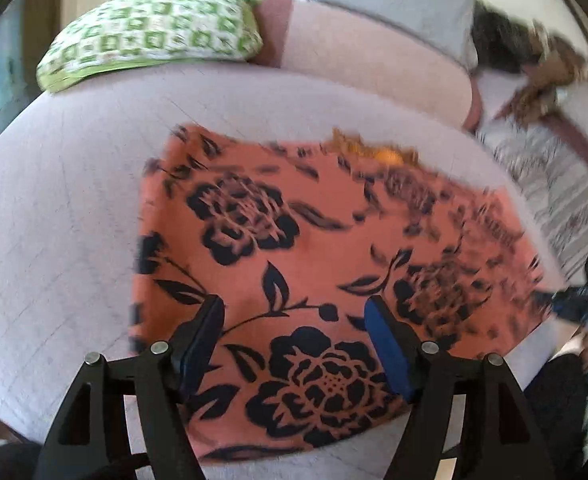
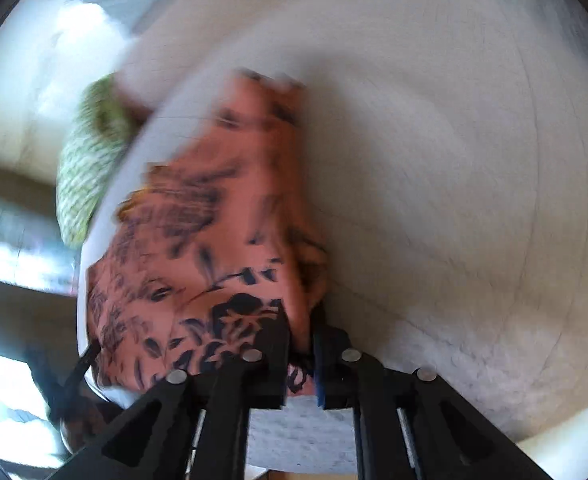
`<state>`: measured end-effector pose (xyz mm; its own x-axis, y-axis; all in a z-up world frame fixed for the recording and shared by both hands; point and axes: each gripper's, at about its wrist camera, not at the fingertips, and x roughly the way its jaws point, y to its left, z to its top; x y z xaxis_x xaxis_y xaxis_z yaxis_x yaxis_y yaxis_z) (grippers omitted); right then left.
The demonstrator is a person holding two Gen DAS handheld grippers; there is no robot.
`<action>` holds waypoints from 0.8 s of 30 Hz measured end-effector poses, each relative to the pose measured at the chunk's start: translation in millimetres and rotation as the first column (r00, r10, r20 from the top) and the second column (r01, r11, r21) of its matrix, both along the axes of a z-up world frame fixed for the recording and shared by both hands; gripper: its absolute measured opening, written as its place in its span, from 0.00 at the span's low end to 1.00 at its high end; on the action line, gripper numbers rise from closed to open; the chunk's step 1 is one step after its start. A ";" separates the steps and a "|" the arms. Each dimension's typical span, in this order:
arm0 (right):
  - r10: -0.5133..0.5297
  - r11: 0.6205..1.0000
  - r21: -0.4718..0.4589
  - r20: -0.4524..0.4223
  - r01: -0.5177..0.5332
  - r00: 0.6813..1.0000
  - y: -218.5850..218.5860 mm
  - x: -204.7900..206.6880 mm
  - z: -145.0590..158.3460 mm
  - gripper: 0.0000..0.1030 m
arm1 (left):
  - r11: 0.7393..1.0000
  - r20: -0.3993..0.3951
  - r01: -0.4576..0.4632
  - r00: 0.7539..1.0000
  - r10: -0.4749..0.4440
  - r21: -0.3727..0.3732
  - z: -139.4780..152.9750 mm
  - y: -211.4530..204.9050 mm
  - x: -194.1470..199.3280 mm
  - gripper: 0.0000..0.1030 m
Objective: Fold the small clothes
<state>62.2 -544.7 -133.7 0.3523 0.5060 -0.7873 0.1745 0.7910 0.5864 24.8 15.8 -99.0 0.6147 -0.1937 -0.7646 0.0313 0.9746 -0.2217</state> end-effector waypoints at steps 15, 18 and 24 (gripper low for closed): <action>0.159 0.965 -0.248 0.302 -0.084 0.940 97.4 8.2 86.0 0.90 | 0.942 -0.196 -0.239 0.961 0.195 -0.237 -11.3 66.8 -48.4 0.04; 0.141 0.972 -0.226 0.314 -0.071 0.939 104.4 9.1 81.3 0.90 | 0.937 -0.185 -0.276 0.953 0.238 -0.213 -7.4 71.0 -56.7 0.04; 0.091 0.987 -0.153 0.238 -0.055 0.967 91.0 9.6 49.8 0.90 | 0.920 -0.257 -0.317 0.931 0.257 -0.228 -12.0 89.3 -49.3 0.44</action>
